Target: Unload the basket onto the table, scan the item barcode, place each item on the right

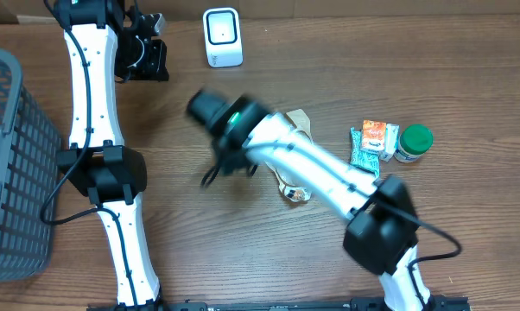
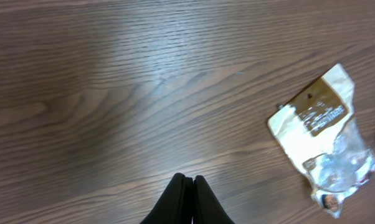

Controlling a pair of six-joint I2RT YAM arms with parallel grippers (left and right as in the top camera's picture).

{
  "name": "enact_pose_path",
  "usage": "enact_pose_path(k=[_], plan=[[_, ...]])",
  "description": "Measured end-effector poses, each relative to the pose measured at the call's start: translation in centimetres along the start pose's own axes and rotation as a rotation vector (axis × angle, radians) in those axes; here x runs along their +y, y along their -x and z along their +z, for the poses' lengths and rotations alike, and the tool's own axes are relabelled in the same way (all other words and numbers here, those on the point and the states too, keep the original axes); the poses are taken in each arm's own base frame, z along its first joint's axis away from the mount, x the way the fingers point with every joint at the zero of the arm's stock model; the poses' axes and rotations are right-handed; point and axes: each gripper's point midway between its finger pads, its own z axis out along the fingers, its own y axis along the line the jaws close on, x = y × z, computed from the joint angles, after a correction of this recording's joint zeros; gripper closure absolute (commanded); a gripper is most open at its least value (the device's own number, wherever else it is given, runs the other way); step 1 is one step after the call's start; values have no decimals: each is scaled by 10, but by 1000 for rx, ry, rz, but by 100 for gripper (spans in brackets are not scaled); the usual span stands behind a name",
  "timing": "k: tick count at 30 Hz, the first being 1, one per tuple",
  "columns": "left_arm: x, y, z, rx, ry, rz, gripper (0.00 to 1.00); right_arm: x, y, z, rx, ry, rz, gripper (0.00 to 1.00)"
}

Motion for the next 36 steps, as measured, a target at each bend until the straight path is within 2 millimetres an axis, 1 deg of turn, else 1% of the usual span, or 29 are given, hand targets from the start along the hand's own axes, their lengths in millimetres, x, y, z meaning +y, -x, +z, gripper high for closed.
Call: enact_pose_path(k=[2,3,4,5,6,7,8,10,11,15,17,19,22,24,26,28,29,30,32,33,34,35,36], plan=[[-8,1,1,0,-25,-10,96,-36,21,-8,-7,16,65,36],[-14,1,2,1,-43,-17,96,-54,26,-9,3,29,96,36],[-22,1,4,2,-60,-16,96,-71,28,-8,20,37,119,35],[-32,0,7,12,-80,-23,96,-92,30,-7,42,53,153,34],[-42,-1,11,24,-95,-26,96,-107,32,-6,51,64,177,34],[-51,-3,16,41,-108,-29,96,-125,34,-5,65,104,202,34],[-66,-8,24,72,-123,-31,95,-140,35,-5,72,139,225,32],[-87,-16,37,117,-138,-24,96,-169,34,-1,86,207,263,31],[-101,-22,45,147,-145,-15,96,-181,32,2,94,228,283,31],[-140,-36,70,208,-160,29,96,-211,19,19,125,287,322,31],[-160,-44,86,234,-165,47,96,-219,12,29,139,312,330,31],[-180,-52,104,257,-167,64,96,-221,3,40,160,330,329,33],[-202,-67,126,291,-168,82,96,-215,-3,57,169,362,315,37],[-209,-75,135,311,-164,91,96,-210,-8,65,177,381,310,40],[-211,-80,141,325,-149,98,96,-202,-14,74,191,406,304,41],[-207,-79,142,318,-128,102,96,-192,-20,84,198,432,289,45],[-203,-77,142,315,-119,102,96,-184,-20,90,191,451,276,49],[-195,-76,141,313,-103,97,96,-178,-22,93,195,459,272,50],[-182,-74,138,318,-83,81,96,-168,-24,97,197,472,266,57],[-173,-74,135,328,-72,64,96,-160,-25,99,207,478,274,61],[-165,-73,132,328,-67,51,96,-150,-27,99,218,483,269,61],[-148,-67,127,319,-55,18,96,-141,-28,99,230,484,272,61],[-135,-64,122,317,-46,-9,96,-128,-29,98,245,490,275,60]])
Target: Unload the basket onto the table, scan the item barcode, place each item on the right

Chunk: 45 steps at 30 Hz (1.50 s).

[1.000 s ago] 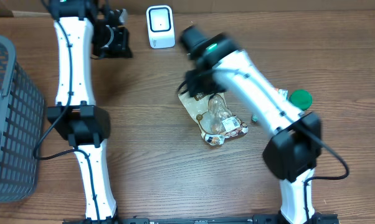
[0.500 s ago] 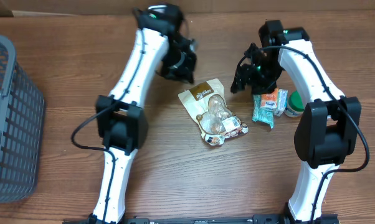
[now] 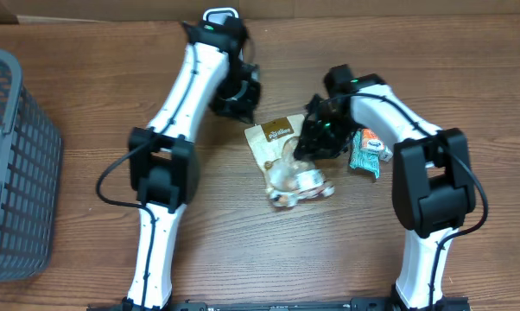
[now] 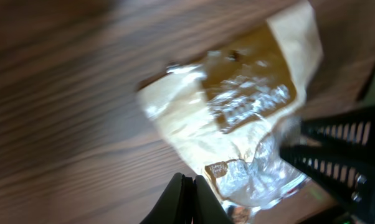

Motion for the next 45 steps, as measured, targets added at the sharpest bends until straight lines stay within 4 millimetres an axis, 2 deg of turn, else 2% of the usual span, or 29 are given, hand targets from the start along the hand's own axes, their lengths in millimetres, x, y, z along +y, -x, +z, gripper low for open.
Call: enact_pose_path(k=[2,3,4,6,9,11,13,15,16,19,21,25,28,34,36,38,39,41,45], plan=[[27,2,-13,-7,12,-60,96,15,-7,9,21,-5,27,58],[44,2,-20,-13,21,-97,96,35,-16,20,45,-9,45,53],[69,2,-28,-18,35,-146,96,51,-23,30,58,-13,49,52],[91,0,-36,-19,42,-195,96,79,-28,46,49,-2,53,51],[105,-1,-41,-26,45,-223,96,112,-35,59,48,48,36,51],[108,-1,-41,-28,47,-226,96,120,-41,60,66,51,43,51],[107,-1,-41,-27,48,-216,96,123,-41,54,70,44,49,49],[107,-1,-41,-28,48,-206,96,127,-32,40,50,43,37,45],[107,0,-41,-29,48,-204,95,128,-24,29,25,37,23,41],[107,1,-41,-34,48,-199,95,129,2,5,-65,29,-33,39],[107,1,-41,-34,48,-199,96,124,16,-2,-112,16,-73,39],[105,1,-47,-48,48,-192,95,114,17,-4,-117,-19,-100,37],[97,-3,-68,-89,49,-178,96,110,12,-4,-96,-34,-101,36],[68,-38,-147,-226,66,-134,95,103,1,-3,-52,-61,-85,37],[63,-46,-158,-250,67,-127,95,102,1,-4,-50,-63,-86,37],[62,-59,-158,-233,69,-132,95,99,1,-5,-51,-70,-83,37],[65,-68,-149,-207,70,-141,95,94,2,-6,-52,-89,-78,37],[69,-68,-138,-243,72,-131,95,89,2,-6,-54,-112,-74,37],[71,-99,-111,-253,48,-131,96,86,4,-7,-66,-132,-74,37]])
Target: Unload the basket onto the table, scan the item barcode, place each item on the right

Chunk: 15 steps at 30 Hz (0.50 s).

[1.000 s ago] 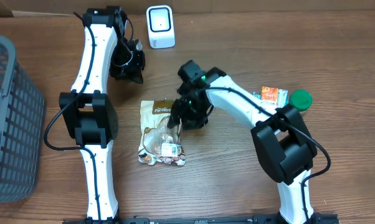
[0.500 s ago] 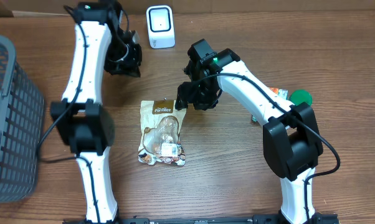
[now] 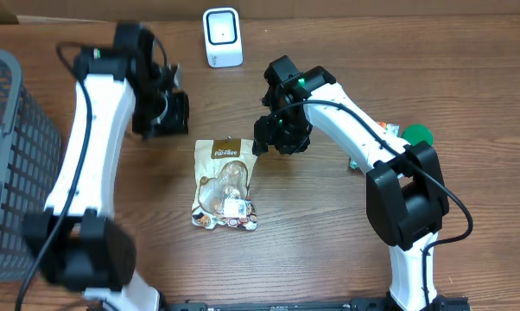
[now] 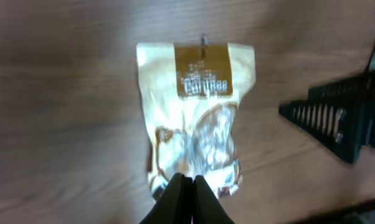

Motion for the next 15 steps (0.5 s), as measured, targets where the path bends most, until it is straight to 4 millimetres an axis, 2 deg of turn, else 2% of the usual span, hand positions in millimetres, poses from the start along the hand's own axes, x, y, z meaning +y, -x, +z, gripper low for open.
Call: enact_pose_path(k=[4,7,10,12,15], plan=[[0,-35,32,18,-47,11,95,-1,5,-1,-17,1,-1,36],[-3,-66,68,118,-70,21,96,-6,8,-2,-25,-1,9,36],[-7,-96,94,202,-72,39,95,-12,11,-5,-31,-1,23,32],[-8,-105,106,216,-63,40,88,-13,12,-5,-33,-2,24,31],[4,-105,121,187,-24,0,67,-14,12,-5,-35,-3,25,30]])
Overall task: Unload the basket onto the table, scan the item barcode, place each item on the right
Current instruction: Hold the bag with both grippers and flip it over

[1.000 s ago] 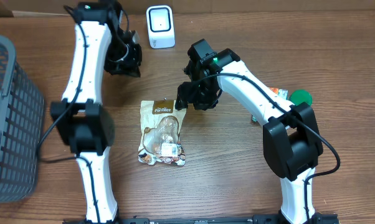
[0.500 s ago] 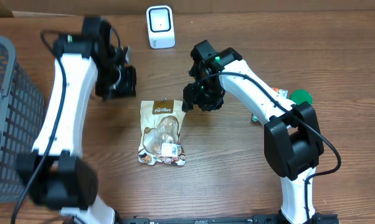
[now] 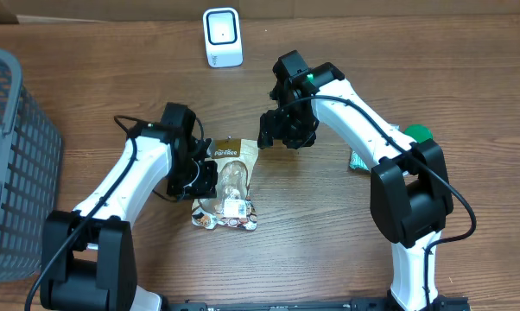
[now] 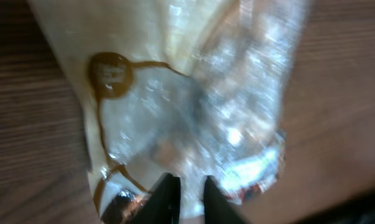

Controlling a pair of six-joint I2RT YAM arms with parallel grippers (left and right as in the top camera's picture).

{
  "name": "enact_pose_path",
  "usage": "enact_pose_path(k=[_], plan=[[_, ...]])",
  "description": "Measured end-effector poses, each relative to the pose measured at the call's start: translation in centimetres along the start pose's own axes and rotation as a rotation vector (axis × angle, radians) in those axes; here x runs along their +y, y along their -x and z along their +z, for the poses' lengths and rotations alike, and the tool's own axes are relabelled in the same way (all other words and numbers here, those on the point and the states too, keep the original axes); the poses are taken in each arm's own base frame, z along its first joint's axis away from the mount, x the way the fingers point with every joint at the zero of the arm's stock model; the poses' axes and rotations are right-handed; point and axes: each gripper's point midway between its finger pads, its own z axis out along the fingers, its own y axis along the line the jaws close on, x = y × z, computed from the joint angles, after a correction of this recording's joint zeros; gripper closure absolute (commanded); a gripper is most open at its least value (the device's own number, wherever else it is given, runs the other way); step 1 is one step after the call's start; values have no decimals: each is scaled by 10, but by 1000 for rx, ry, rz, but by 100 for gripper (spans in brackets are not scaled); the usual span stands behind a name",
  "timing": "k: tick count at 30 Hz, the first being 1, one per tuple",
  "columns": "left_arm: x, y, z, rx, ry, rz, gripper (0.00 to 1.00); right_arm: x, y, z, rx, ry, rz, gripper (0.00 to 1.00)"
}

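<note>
The tan and clear snack bag (image 3: 228,186) lies flat on the table, brown label end towards the back. It fills the left wrist view as a shiny blur (image 4: 194,99). My left gripper (image 4: 186,186) hangs low over it with a narrow gap between the fingers (image 4: 166,194); overhead it sits at the bag's left edge (image 3: 198,177). My right gripper (image 3: 286,130) hovers just beyond the bag's top right corner, and its jaws cannot be made out. The white scanner (image 3: 222,36) stands at the back edge.
A grey mesh basket (image 3: 9,164) fills the left side. A green-lidded jar (image 3: 415,136) and a teal packet (image 3: 357,161) lie to the right, partly behind the right arm. The table's back edge runs just behind the scanner.
My left gripper has come from high and back-left of the bag down onto the bag's left edge, and its fingers have parted slightly. The bag and right arm have hardly moved.
First my left gripper was shut at the back left, the right arm over the bag mid-table. Then both grippers were at the bag, further right. Then the bag lay straightened further left, with both grippers clear of it. Now my left gripper is down at it.
</note>
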Motion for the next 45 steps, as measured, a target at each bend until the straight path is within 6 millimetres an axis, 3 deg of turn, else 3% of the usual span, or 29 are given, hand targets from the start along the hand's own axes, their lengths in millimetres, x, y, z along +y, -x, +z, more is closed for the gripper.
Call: enact_pose_path(k=[3,5,13,17,22,26,38,43,45], plan=[[14,3,7,-26,26,-57,53,0,0,0,2,0,0,30],[22,7,7,-45,44,-92,50,0,0,0,2,-1,0,30],[41,27,9,-145,106,-112,51,0,0,0,1,-1,0,30],[48,19,24,-143,111,-113,53,0,0,0,1,0,0,30],[41,24,31,-193,54,-88,64,0,1,0,-4,2,-2,30],[29,25,37,-208,-32,-65,95,0,1,0,-4,2,-2,30],[26,17,42,-183,-60,-44,96,0,1,0,-5,1,-2,30],[41,35,31,-241,64,50,96,0,0,0,2,-1,0,30],[49,55,17,-300,150,109,96,0,0,0,3,-1,1,30]])
